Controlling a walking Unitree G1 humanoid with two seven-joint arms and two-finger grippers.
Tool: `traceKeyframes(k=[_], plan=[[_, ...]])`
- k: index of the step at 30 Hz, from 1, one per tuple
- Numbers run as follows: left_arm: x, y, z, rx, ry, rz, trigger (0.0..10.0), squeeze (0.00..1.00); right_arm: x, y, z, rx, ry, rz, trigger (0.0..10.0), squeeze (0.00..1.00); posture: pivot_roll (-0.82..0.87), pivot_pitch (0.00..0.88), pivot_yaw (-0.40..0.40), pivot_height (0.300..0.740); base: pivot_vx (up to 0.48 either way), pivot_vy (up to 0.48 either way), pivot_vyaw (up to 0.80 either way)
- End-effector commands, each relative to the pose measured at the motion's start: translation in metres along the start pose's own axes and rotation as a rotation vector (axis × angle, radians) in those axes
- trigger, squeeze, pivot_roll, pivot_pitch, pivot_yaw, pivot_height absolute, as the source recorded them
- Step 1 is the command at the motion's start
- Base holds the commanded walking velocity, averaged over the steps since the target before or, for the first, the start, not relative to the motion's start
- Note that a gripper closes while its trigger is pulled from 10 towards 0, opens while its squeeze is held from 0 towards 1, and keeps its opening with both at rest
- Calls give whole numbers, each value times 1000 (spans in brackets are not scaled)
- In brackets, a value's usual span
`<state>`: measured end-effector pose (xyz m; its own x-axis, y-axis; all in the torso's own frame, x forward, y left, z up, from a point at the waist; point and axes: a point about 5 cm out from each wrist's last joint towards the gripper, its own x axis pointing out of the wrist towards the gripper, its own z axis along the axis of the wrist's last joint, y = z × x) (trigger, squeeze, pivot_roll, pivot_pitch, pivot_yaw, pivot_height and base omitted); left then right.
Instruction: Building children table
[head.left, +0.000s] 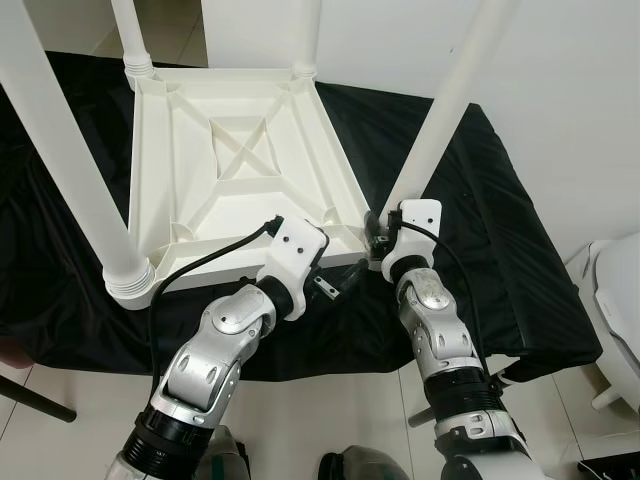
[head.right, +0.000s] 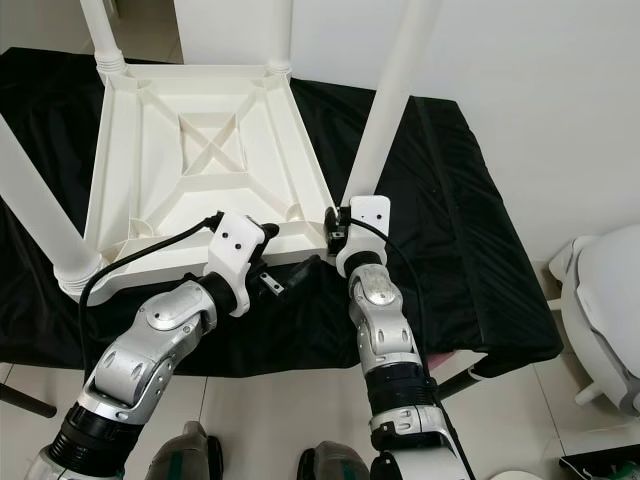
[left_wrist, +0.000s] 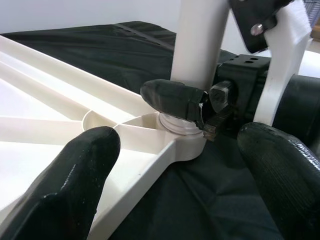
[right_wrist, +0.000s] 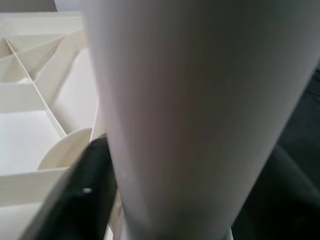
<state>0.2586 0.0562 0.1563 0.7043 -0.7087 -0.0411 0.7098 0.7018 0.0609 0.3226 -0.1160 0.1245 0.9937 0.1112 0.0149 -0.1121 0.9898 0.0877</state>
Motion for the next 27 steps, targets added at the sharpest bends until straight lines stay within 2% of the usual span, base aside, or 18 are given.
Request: traceKeyframes(k=[1,6,7,8,9,11,12,18,27], plan=[[1,0,-2,6,12,-4,10000,0,-1,-3,2,25,-13,23,10000,1000,-25,0,-88,740,0,0,0],[1,2,-1,10,11,-1,10000,0,0,-1,4,12,-3,88,10000,1000,-21,0,-89,740,0,0,0],[0,2,-1,12,11,0,10000,0,0,-1,7,-1,-15,155,10000,0,-20,0,-87,740,0,0,0],[0,2,-1,12,11,0,10000,0,0,-1,9,-7,-24,206,10000,0,-20,0,-86,740,0,0,0],[0,2,-1,12,11,0,10000,0,0,-1,9,-7,-24,206,10000,0,-20,0,-86,740,0,0,0],[0,2,-2,16,14,-1,10000,0,1,-6,10,-35,-19,318,10000,0,-19,0,-84,740,0,0,0],[0,2,-2,16,14,-1,10000,0,1,-6,10,-35,-19,318,10000,0,-19,0,-84,740,0,0,0],[2,4,0,25,9,3,10000,0,2,-23,11,-184,-12,568,10000,0,-20,0,-80,740,0,0,0],[3,5,1,29,6,7,10000,0,11,-35,5,-272,32,616,10000,0,-12,0,-78,740,0,0,0]])
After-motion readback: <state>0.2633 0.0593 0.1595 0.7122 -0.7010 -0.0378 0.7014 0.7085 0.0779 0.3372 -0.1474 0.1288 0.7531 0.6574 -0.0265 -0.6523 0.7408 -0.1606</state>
